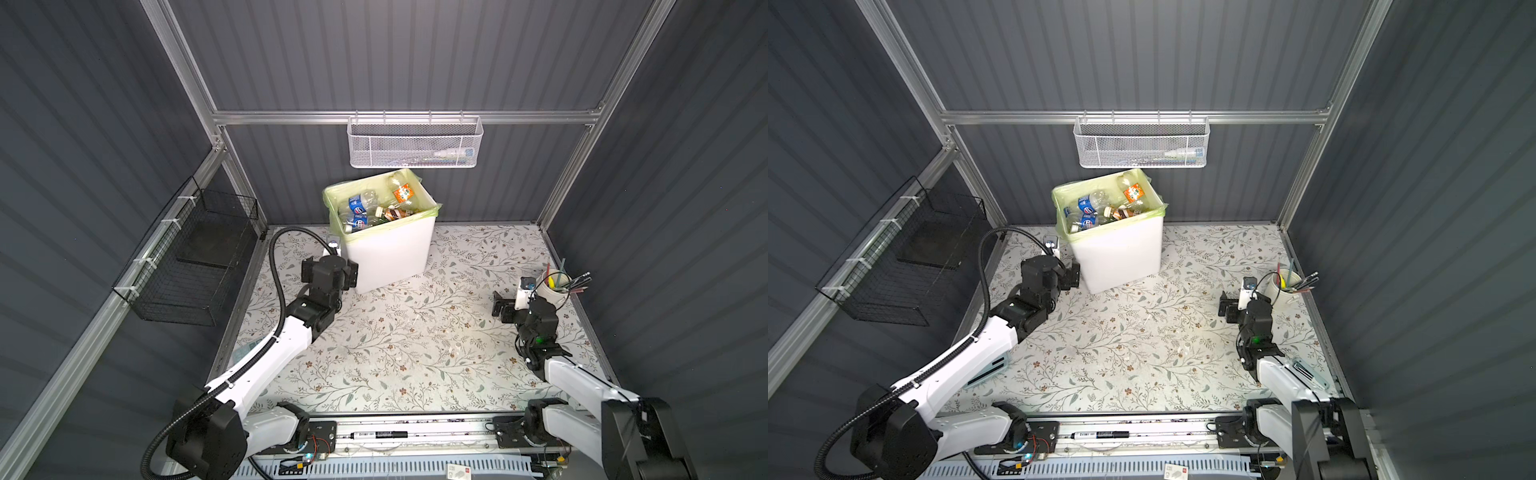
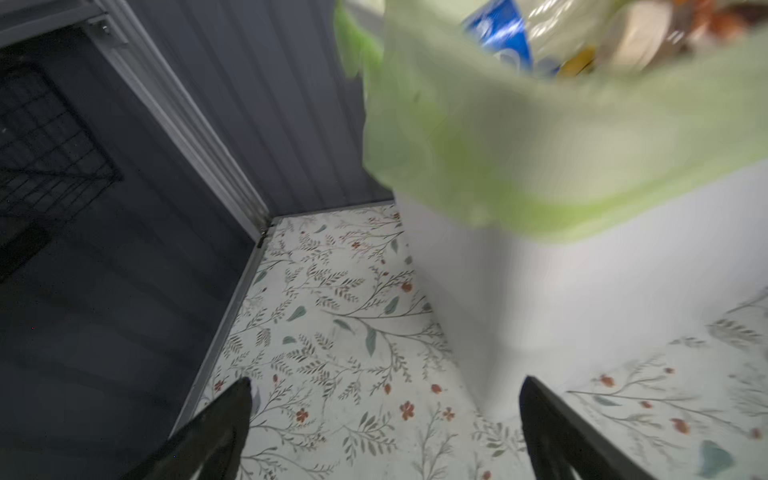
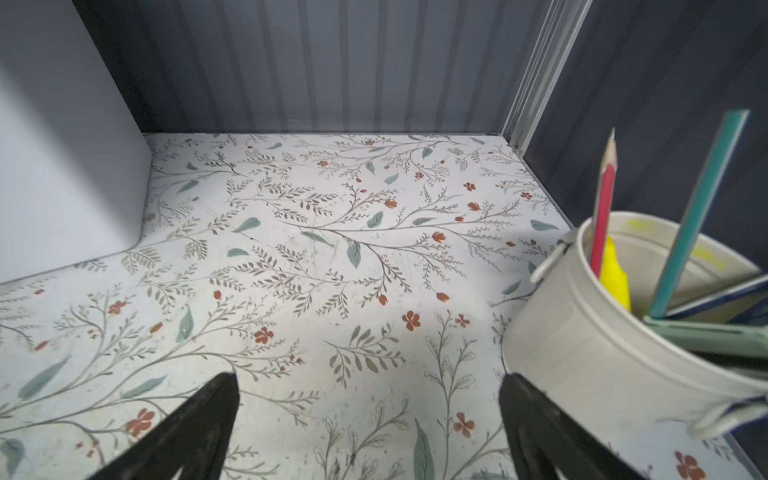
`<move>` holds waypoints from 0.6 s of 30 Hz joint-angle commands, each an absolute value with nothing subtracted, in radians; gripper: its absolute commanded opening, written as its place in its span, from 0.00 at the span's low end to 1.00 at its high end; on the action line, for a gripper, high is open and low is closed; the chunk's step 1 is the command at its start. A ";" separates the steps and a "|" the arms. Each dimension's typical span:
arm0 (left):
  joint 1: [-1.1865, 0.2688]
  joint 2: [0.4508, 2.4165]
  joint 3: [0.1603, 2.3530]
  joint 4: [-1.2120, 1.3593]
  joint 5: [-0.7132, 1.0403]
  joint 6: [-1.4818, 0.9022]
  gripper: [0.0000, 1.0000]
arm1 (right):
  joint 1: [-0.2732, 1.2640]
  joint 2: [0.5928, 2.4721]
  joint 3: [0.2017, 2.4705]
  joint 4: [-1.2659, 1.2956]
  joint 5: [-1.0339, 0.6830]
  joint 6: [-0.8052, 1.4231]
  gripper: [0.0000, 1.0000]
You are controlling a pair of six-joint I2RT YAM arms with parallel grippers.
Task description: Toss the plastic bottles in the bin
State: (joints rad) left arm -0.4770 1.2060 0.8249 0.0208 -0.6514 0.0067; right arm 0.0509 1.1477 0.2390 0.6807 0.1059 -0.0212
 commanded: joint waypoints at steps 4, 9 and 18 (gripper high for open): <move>-0.353 1.193 0.626 0.296 -0.711 0.000 1.00 | 0.005 1.317 0.250 1.011 0.062 -0.007 0.99; -0.236 1.244 0.504 0.476 -0.565 0.019 1.00 | -0.023 1.481 0.243 1.169 0.031 0.013 0.99; -0.055 1.493 0.432 0.766 -0.253 -0.013 1.00 | -0.061 1.465 0.319 0.998 0.018 0.058 0.99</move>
